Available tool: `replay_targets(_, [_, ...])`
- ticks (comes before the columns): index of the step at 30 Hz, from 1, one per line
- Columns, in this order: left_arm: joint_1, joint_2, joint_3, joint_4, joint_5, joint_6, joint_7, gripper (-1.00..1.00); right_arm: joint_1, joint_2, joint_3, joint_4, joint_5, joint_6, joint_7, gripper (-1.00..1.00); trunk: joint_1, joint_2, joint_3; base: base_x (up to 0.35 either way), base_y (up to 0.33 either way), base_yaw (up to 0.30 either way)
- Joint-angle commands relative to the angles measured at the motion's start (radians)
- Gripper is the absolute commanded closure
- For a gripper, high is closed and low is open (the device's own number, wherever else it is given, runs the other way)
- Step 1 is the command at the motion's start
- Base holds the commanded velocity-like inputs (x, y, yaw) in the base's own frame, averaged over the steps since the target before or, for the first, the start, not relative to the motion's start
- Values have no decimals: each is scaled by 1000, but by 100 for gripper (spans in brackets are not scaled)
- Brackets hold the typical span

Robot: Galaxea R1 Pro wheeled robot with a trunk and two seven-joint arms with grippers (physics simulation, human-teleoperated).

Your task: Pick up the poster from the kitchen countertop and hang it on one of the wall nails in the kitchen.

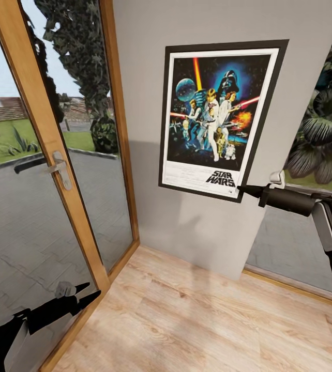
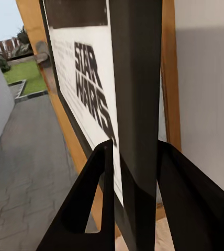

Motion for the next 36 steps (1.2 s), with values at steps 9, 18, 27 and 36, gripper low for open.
replay_targets(9, [-1, 1, 1, 0, 4, 11, -4, -100, -2, 0, 2, 3, -4, 8, 3, 100, 1, -2, -2, 0, 0, 0])
replay_targets(18, [-1, 1, 1, 0, 4, 11, -4, -100, -2, 0, 4, 3, -2, 5, 3, 100, 1, -2, -2, 0, 0, 0])
replay_targets(27, [-2, 1, 1, 0, 4, 10, -4, -100, -1, 0, 4, 5, -1, 3, 3, 100, 1, -2, -2, 52, 0, 0])
replay_targets(36, [-2, 1, 1, 0, 4, 10, -4, -100, -2, 0, 4, 4, -1, 2, 3, 100, 1, -2, -2, 78, 0, 0])
